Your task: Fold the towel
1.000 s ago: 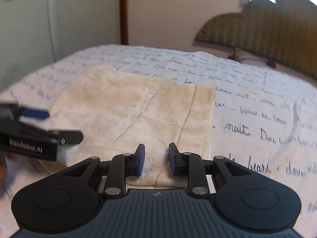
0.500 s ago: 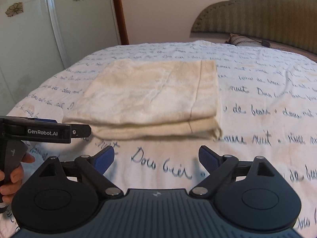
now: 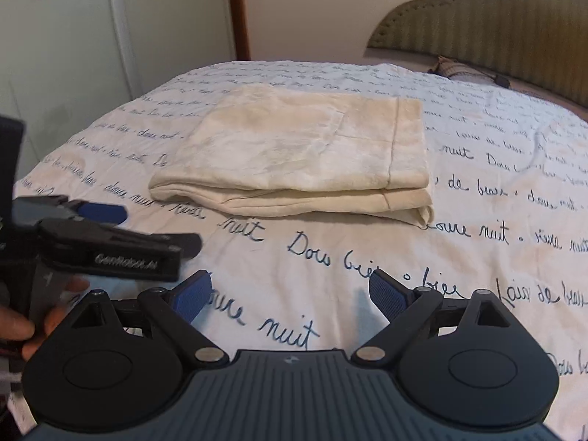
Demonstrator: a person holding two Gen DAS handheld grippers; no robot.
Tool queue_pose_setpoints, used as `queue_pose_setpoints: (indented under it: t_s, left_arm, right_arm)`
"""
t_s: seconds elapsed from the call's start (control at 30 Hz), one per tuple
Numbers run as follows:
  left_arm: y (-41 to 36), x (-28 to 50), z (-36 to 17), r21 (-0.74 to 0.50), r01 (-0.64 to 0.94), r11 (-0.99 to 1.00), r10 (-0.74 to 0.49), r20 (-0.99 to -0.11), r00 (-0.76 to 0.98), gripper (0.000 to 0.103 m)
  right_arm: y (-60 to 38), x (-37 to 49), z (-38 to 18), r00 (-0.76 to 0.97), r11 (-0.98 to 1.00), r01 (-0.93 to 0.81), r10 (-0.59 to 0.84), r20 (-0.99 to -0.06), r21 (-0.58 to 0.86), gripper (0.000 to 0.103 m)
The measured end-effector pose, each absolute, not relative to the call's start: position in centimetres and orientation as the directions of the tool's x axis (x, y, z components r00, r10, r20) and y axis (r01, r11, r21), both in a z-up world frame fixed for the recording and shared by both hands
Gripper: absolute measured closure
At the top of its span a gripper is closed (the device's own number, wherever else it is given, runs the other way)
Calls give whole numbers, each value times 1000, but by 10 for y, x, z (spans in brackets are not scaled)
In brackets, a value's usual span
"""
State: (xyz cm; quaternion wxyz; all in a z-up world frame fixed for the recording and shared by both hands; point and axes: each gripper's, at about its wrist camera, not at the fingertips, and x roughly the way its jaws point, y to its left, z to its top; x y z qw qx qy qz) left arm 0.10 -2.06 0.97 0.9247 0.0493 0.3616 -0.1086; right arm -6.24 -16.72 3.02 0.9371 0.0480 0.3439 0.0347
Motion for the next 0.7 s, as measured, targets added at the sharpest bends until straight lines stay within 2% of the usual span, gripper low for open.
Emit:
queue_pose_setpoints:
  t_s: [0.17, 0.53, 0.7]
  left_arm:
    - [-23, 2, 6, 37, 227, 973, -145, -667, 731, 0]
    - [-28, -5, -4, 79, 204, 976, -112, -620, 777, 0]
    - [-22, -3, -6, 48, 206, 977, -132, -622, 772, 0]
  right_arm:
    - [-183, -47, 12, 762, 987, 39, 69, -643, 153, 10]
    - [-181, -46, 9, 759, 989, 43, 58, -648, 138, 6]
    - [-180, -48, 9, 760, 987, 61, 52, -647, 150, 5]
